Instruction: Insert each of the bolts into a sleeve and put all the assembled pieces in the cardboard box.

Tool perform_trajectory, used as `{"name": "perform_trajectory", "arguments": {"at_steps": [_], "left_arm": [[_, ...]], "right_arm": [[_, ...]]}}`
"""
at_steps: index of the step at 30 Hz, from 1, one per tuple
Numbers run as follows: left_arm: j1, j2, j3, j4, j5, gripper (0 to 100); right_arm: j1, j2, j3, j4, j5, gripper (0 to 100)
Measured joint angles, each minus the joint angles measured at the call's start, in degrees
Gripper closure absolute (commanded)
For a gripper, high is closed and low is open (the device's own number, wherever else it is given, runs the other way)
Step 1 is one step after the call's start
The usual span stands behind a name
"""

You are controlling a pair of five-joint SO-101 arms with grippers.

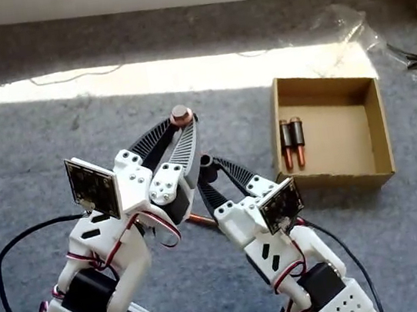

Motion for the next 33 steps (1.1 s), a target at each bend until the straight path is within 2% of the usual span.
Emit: {"name": "perform_trajectory", "arguments": {"at_steps": [21,33], "left_arm": [[-0.09,-0.09,2.29,0.0,0.0,100],[2.11,0.0,2.37,0.0,0.0,100]], "right_arm": [[0.0,0.0,0.0,0.0,0.35,99.5],[-0.09,0.0,0.0,0.0,0.35,99.5]]}}
